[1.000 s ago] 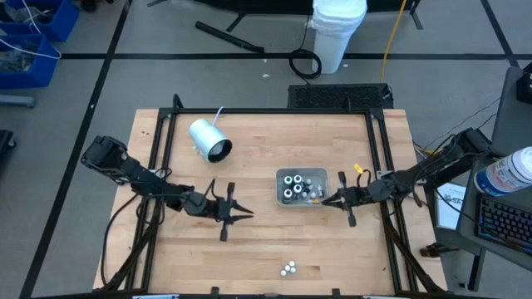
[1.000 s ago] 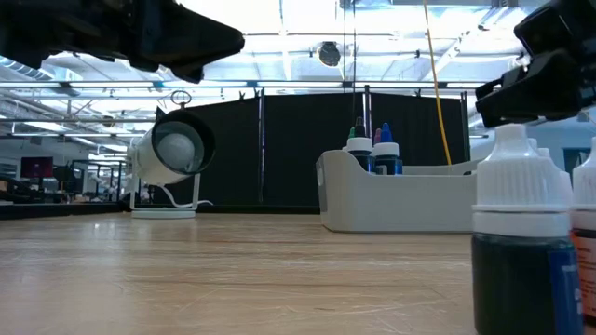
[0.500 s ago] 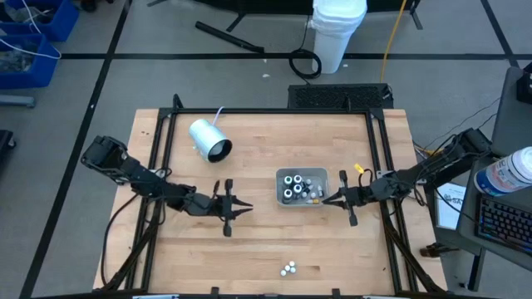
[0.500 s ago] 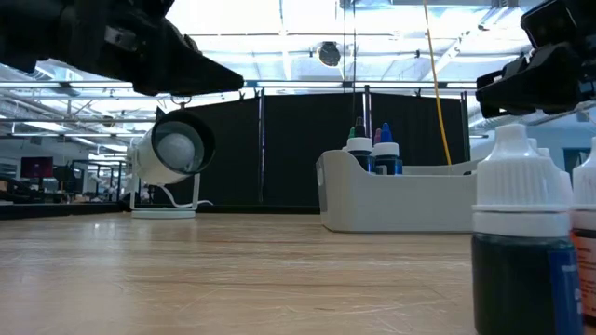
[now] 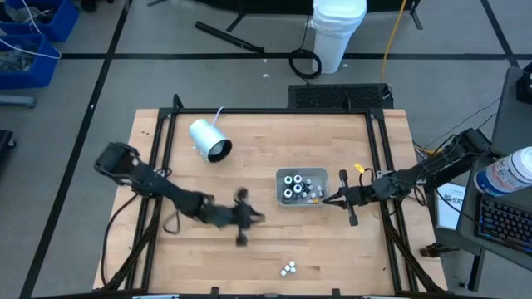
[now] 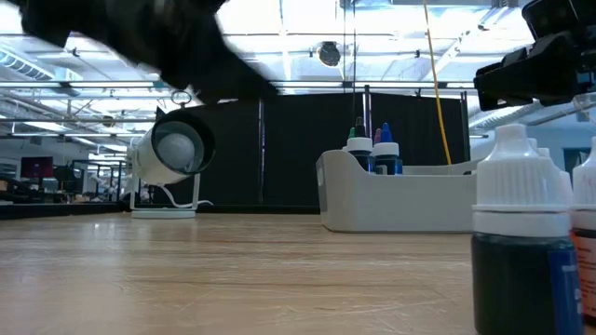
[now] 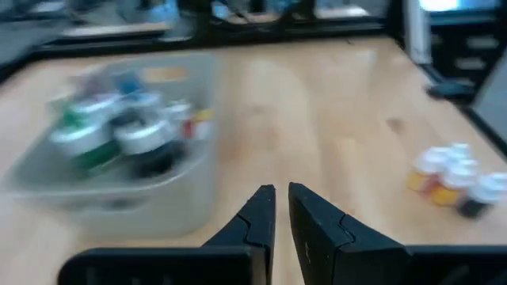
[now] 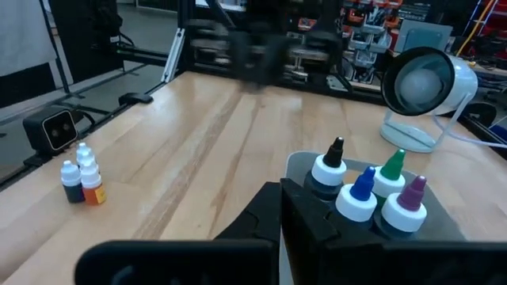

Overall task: Pick & Place food coloring
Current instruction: Put the small blue food coloring bottle into the gray bin

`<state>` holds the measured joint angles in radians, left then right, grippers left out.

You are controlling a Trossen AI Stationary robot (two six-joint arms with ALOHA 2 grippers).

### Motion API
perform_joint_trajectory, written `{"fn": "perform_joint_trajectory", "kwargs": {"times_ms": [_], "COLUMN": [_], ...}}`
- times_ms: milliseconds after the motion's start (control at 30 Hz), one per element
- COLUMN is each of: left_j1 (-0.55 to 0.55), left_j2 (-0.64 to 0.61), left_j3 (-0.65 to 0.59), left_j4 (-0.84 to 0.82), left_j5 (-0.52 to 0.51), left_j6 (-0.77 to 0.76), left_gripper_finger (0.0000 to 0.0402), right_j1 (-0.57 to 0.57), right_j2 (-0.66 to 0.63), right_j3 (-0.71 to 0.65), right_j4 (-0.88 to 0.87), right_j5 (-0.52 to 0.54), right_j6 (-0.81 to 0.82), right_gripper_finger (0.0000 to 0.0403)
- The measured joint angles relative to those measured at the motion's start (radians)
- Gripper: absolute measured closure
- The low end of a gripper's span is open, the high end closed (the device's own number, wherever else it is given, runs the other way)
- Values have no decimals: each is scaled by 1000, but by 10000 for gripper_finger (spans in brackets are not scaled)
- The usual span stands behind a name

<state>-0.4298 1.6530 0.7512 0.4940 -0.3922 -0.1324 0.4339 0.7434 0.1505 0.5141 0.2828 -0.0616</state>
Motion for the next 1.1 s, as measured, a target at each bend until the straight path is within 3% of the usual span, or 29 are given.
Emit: {"fn": "perform_joint_trajectory", "kwargs": {"times_ms": [167, 333, 433, 533, 700, 867, 1100], "left_j1": [-103, -186, -225, -265, -302, -289, -263], "left_j2": [160, 266, 332, 418, 548, 599, 626], "left_j3": [349, 658, 796, 904, 1034, 1093, 1088], "left_j4": [-389, -684, -748, -754, -790, -843, -863], "left_j5": [-7, -166, -236, -289, -289, -252, -68], "left_j6": [-42, -366, -488, -472, -449, -473, -481], "left_gripper_finger": [355, 355, 355, 355, 355, 355, 352], "right_j1": [0, 0, 0, 0, 0, 0, 0], "right_j2": [-13, -24, -30, -43, -78, -112, -139], "right_j3": [0, 0, 0, 0, 0, 0, 0], "right_j4": [6, -13, -10, 0, 7, 12, 8], "right_j5": [0, 1, 1, 0, 1, 5, 6], "right_j6": [29, 19, 5, -8, -28, -35, -82], "right_gripper_finger": [401, 399, 399, 399, 399, 399, 399]}}
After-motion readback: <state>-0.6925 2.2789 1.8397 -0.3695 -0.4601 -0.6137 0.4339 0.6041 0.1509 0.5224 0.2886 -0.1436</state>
